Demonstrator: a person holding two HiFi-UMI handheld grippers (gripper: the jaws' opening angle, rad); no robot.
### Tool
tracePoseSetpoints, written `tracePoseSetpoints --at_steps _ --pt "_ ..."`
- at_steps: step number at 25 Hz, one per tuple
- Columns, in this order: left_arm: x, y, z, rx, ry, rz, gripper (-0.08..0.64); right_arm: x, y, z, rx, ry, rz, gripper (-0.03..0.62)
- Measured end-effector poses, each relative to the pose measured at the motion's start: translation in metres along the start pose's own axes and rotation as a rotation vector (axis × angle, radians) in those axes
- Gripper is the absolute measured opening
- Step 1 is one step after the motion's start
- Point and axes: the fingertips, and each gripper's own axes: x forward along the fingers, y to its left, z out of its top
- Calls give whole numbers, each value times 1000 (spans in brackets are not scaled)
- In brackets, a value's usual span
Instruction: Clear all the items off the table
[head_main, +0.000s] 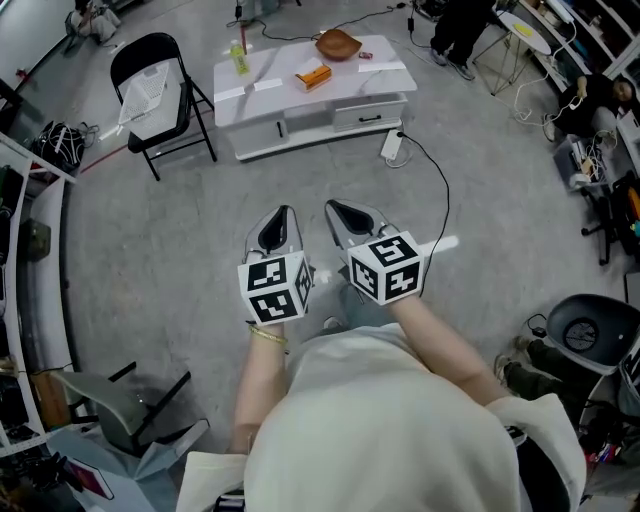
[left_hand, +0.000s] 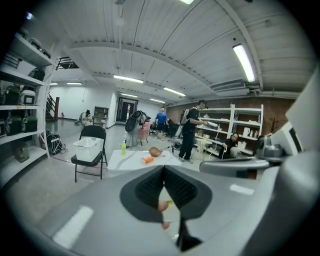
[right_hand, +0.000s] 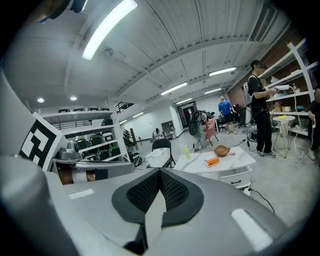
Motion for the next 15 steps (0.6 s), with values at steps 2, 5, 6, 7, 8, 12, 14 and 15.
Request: tracePoseSetpoints --at_steps 2,5,6,7,8,12,14,15 --pt "3 -4 2 6 -1 -4 9 0 -1 3 -8 -5 11 -3" --pt "11 -5 6 26 2 -2 9 6 -7 8 -9 -16 16 -3" --pt "14 -4 8 28 2 0 9 9 -9 10 -6 -18 17 -3" --pt "18 -2 10 25 0 3 9 14 -12 12 -5 -18 17 -3" --pt "22 0 12 20 -3 7 9 18 -15 13 -5 -16 16 -3" --pt "45 7 18 0 -9 23 9 37 -32 19 -1 -14 14 -3" --pt "60 10 21 -10 -7 30 9 47 -43 23 -4 -9 16 -3" --pt "68 11 23 -17 -5 31 9 53 -49 26 -4 -6 17 -3"
